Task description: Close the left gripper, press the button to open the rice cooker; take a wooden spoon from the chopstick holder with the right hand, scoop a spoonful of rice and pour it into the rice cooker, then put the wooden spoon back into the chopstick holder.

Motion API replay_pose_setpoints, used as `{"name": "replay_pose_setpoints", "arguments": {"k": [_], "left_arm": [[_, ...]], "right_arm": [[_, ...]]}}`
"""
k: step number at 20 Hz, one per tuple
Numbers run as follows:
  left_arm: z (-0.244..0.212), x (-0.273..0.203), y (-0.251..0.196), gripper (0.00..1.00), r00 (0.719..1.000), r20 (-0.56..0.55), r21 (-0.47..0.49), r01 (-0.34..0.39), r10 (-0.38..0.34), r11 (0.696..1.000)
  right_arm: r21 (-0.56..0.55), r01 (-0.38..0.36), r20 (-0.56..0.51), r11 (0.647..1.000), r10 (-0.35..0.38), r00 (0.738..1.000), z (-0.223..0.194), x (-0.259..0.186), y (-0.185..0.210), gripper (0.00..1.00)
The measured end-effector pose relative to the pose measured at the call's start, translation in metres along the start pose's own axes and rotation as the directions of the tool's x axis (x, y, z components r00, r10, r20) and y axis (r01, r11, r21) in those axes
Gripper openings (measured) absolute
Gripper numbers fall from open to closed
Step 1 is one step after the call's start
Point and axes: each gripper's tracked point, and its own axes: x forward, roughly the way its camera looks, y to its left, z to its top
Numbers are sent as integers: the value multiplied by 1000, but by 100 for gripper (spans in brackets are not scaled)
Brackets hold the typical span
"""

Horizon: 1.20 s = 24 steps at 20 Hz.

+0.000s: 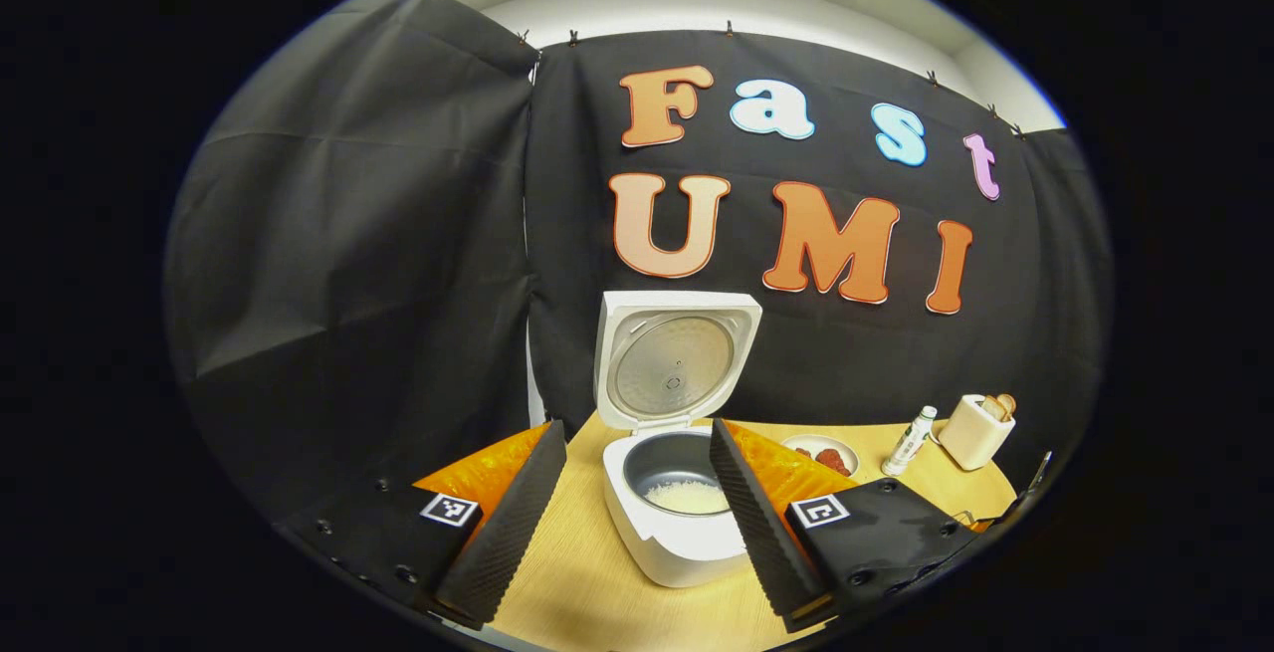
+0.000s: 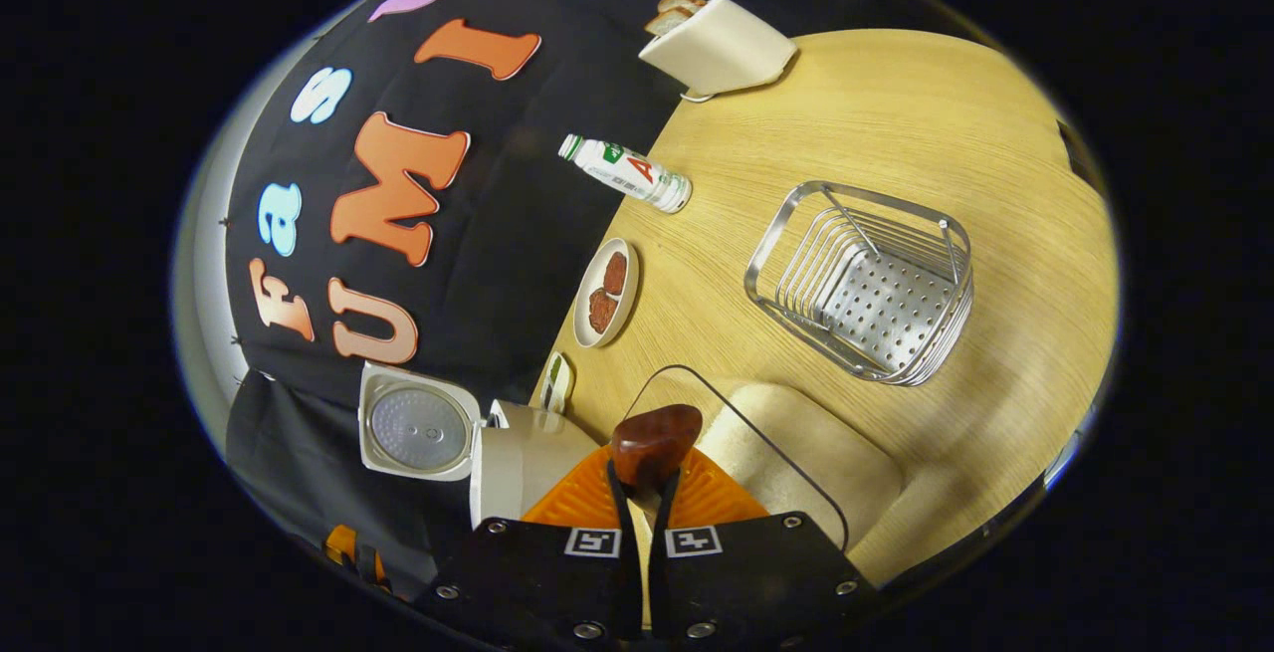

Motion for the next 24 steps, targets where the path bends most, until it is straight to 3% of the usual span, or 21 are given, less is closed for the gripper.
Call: {"name": "replay_pose_setpoints", "arguments": {"k": [15, 19, 24], "left_arm": [[4, 9, 6, 100, 1000, 18, -2, -5, 5, 1000], [9, 10, 9, 98, 999, 32, 22, -9, 9, 1000], [12, 14, 10, 100, 999, 41, 18, -10, 10, 1000]], "right_arm": [[88, -17, 16, 996, 16, 1000, 32, -22, 29, 2], [96, -22, 17, 995, 20, 1000, 34, -26, 51, 2], [89, -77, 20, 993, 76, 997, 39, -21, 91, 2]]}}
